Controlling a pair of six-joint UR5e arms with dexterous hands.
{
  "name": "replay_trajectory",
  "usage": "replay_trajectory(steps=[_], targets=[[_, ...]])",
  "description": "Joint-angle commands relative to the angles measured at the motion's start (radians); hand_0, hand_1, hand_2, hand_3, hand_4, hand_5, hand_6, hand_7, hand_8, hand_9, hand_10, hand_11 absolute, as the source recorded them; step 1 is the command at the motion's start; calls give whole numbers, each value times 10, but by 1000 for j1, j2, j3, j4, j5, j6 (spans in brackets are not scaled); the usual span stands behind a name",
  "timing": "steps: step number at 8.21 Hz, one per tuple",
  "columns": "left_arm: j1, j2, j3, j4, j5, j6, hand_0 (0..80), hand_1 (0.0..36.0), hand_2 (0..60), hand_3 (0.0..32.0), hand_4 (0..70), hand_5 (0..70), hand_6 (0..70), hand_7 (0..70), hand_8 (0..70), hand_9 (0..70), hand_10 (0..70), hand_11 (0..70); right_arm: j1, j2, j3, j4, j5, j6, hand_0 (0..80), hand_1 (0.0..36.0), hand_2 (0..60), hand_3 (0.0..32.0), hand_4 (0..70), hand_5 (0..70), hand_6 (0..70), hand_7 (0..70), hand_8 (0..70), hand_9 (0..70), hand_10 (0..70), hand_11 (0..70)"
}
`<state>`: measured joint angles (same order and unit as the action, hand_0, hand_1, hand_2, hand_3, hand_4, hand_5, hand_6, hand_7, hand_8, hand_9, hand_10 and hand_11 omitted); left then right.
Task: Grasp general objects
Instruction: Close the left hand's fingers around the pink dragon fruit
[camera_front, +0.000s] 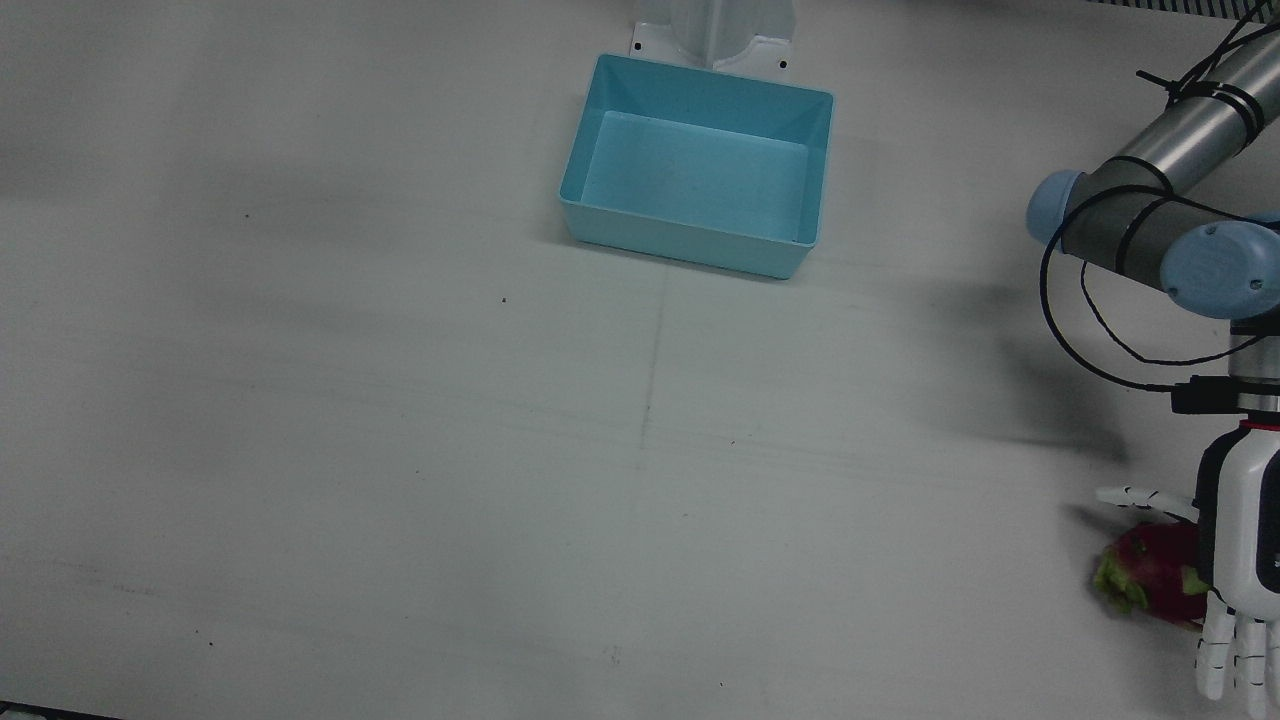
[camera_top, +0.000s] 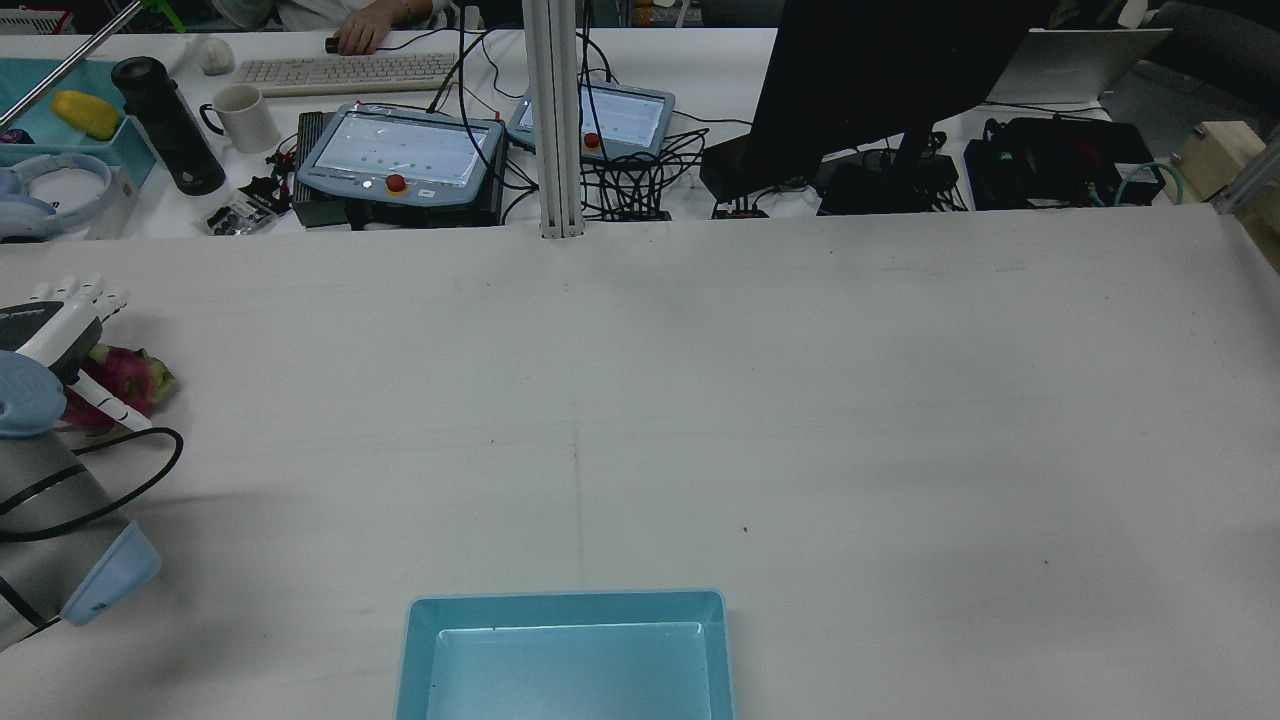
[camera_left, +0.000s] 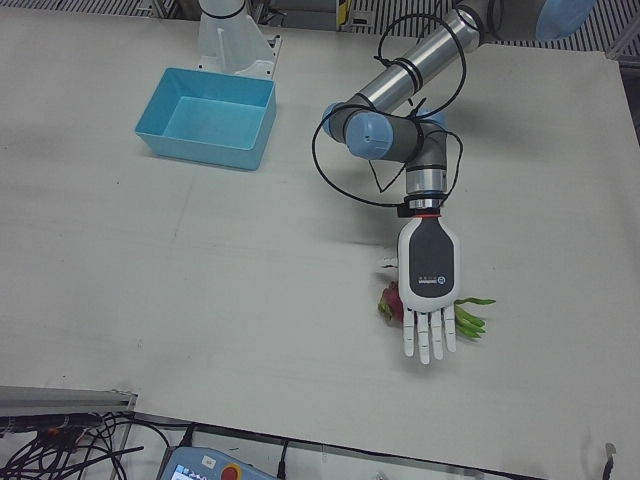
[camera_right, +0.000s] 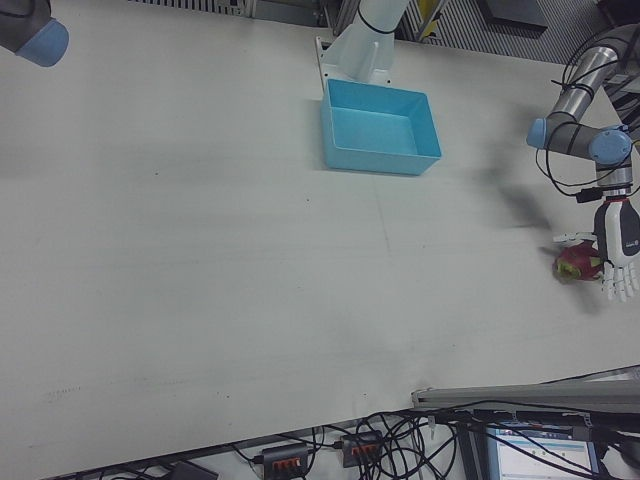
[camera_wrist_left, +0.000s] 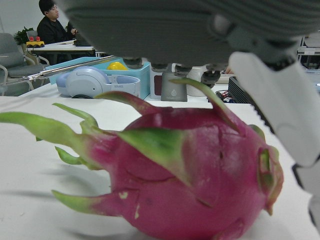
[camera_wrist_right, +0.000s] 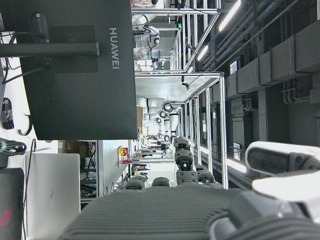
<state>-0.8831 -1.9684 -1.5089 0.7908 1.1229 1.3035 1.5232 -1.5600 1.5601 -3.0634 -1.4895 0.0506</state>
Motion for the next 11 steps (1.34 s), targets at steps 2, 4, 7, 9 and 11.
replay_trajectory(steps=[2,4,7,9,11], targets=[[1,0,47,-38,2,2,572,263,116,0,0,164,0,35,0,0,0,16,0,0,0,0,0,0,0,0,0,0,0,0,0,0,0,0,0,0],[4,3,65,-48,2,2,566,255,112,0,0,165,0,32,0,0,0,19,0,0,0,0,0,0,0,0,0,0,0,0,0,0,0,0,0,0],[4,5,75,-53,2,2,552,242,120,0,0,233,0,63,0,0,10,42,0,0,0,0,0,0,0,0,0,0,0,0,0,0,0,0,0,0],[6,6,76,-59,2,2,543,241,196,0,38,456,37,166,0,19,92,160,0,0,0,0,0,0,0,0,0,0,0,0,0,0,0,0,0,0],[6,6,76,-61,2,3,539,241,246,0,55,676,88,236,12,48,162,259,0,0,0,0,0,0,0,0,0,0,0,0,0,0,0,0,0,0]])
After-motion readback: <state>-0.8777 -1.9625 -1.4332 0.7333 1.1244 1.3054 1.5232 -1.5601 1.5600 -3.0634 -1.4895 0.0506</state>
